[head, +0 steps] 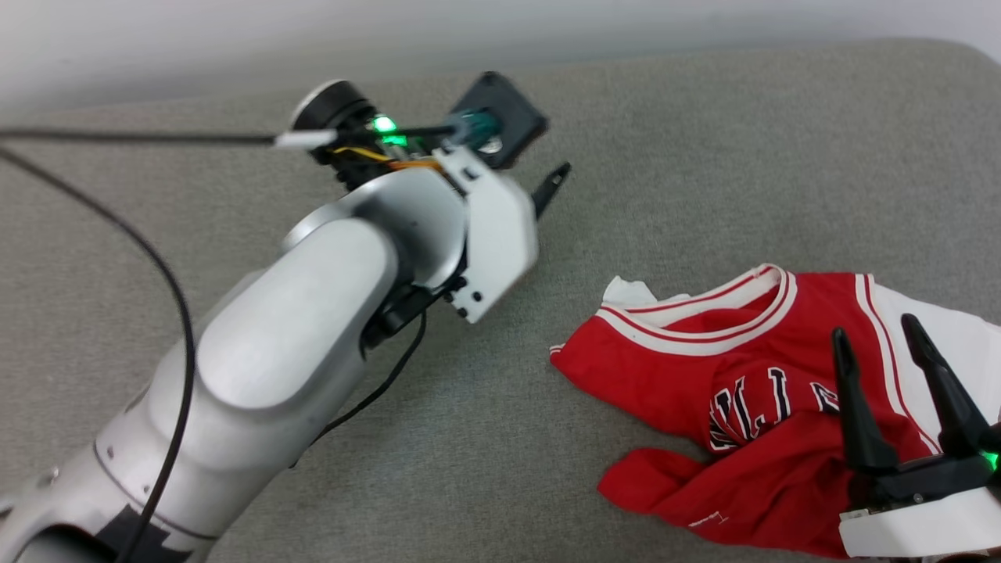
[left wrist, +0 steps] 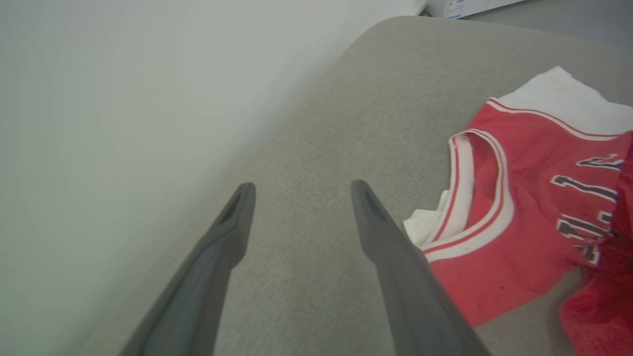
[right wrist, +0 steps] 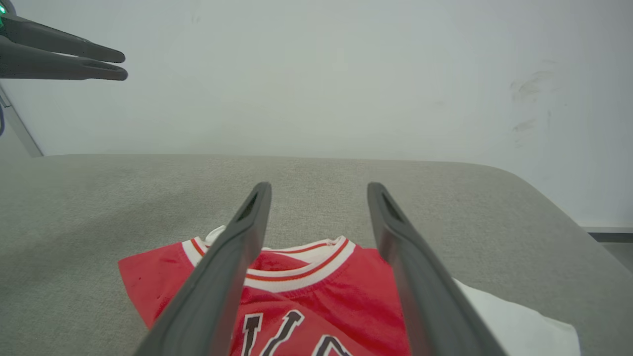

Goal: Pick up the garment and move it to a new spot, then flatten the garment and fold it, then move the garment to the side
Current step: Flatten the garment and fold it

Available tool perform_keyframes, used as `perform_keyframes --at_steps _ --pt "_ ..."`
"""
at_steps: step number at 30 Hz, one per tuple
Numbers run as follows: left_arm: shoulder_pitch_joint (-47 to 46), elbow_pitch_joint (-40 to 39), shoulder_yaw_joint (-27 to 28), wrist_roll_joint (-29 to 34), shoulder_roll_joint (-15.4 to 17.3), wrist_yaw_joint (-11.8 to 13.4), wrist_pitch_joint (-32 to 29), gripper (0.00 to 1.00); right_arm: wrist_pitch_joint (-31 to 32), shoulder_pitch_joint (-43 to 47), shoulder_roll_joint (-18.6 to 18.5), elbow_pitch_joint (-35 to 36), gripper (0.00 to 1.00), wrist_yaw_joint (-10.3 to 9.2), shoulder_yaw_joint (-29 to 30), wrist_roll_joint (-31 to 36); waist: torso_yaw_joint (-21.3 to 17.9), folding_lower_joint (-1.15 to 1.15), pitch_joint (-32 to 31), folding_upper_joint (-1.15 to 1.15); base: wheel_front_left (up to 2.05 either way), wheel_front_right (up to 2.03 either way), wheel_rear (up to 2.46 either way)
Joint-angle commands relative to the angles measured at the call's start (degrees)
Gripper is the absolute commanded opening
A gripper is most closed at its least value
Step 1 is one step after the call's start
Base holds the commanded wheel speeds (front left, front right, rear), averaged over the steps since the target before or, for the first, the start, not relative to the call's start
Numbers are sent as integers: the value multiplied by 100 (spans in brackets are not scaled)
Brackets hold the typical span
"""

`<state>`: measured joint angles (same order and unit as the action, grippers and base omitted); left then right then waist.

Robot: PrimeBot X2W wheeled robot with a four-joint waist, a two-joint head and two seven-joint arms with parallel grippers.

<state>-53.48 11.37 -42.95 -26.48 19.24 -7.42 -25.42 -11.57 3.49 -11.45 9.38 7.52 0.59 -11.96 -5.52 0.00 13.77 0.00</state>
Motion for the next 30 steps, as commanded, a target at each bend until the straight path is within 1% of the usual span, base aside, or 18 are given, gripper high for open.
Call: perform_keyframes --at_steps 1,5,8,11,13,15,17,20,27,30 --pt "-249 5 -247 -215 49 7 -216 100 -35 -77 62 51 100 -6 -18 30 -131 0 247 0 0 0 0" --pt "-1099 -90 -1458 -1022 182 6 -1160 100 -82 -208 164 75 100 -6 -85 88 -243 0 574 0 0 0 0" --pt "-1657 -168 -2270 -1577 229 6 -1736 100 -135 -305 227 62 100 -6 -157 120 -325 0 803 0 0 0 0" --pt "-2058 -236 -2827 -2026 251 6 -2192 100 -176 -428 284 37 100 -6 -218 152 -413 0 1035 0 0 0 0" --pt "-2211 -333 -2991 -2191 266 6 -2498 100 -211 -519 326 18 100 -6 -253 152 -483 0 1193 0 0 0 0" --pt "-2213 -469 -3040 -2304 284 5 -2816 100 -248 -597 347 -27 100 -6 -272 150 -544 0 1327 0 0 0 0" --pt "-1975 -750 -3050 -2139 275 4 -3381 100 -271 -693 367 -76 100 -6 -289 143 -604 0 1455 0 0 0 0" --pt "-1739 -1085 -3034 -1989 373 5 -3983 100 -320 -838 408 -158 100 -6 -336 112 -680 0 1634 0 0 0 0" --pt "-1349 -1427 -3090 -1679 628 5 -4609 100 -363 -1143 440 -331 100 -6 -454 79 -806 0 1979 0 0 0 0" --pt "-1203 -1520 -3135 -1612 727 5 -4745 100 -368 -1262 436 -326 100 -6 -459 49 -834 0 2066 0 0 0 0"
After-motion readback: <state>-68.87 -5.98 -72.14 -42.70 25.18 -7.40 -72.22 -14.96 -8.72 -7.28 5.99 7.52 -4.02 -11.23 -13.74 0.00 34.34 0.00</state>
